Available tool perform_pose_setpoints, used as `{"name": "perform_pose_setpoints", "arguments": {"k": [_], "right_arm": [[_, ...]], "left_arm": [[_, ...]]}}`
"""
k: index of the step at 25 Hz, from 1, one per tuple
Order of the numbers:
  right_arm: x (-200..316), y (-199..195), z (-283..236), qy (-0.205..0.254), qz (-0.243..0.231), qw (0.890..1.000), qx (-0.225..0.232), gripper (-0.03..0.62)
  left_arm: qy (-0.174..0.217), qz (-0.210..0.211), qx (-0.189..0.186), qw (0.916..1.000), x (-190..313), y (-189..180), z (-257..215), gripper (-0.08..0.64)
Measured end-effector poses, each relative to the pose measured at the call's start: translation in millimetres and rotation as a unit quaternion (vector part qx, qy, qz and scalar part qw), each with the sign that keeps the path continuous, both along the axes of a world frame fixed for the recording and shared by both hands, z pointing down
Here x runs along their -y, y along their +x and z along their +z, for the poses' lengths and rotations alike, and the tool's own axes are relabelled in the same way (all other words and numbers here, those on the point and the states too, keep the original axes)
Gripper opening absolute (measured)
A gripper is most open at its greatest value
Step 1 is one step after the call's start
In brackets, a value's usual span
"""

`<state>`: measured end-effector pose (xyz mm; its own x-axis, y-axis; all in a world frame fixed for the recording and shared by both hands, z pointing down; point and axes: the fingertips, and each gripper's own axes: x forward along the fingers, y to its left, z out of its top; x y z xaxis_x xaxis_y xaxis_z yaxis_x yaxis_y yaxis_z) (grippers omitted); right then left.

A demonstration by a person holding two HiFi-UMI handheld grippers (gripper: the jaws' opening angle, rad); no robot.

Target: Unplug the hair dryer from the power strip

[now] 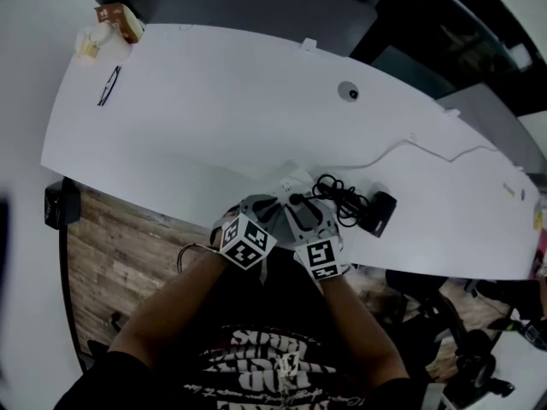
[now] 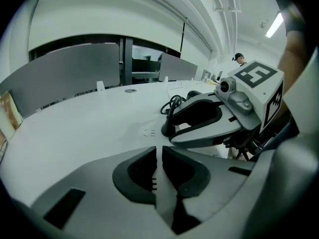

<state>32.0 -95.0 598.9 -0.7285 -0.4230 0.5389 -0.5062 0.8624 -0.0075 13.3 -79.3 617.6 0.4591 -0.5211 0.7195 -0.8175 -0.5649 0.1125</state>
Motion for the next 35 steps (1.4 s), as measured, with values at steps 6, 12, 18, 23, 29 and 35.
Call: {"name": "perform_pose_setpoints", "arguments": {"k": [6,12,18,23,29,35], "right_arm": [[-33,32,-28,-0.019,-0.004,0.999,0.027,0.169],[-68,51,-74,-0.005,-0.015,0.999,0.039,0.136],[-76,66,-114,0.008,0.029,0.998,0.051,0.08],[-64,66,-164,0.051,0.047,0.993,0.093,0.051],[-48,77,-244,0.114,0.05,0.978,0.17,0.044],[-45,93,-293,0.16,0.029,0.962,0.219,0.04]], "left_arm": [[0.022,0.011,0.014,0.9996,0,1,2,0.066],[0.08,0.013,-0.013,0.9966,9,-10,-28,0.066],[0.192,-0.022,-0.1,0.9759,-14,-53,-134,0.057],[0.248,-0.087,-0.137,0.9551,-29,-87,-201,0.036],[0.317,-0.18,-0.175,0.9146,-46,-87,-292,0.029],[0.349,-0.206,-0.135,0.9045,-61,-49,-325,0.029]]}}
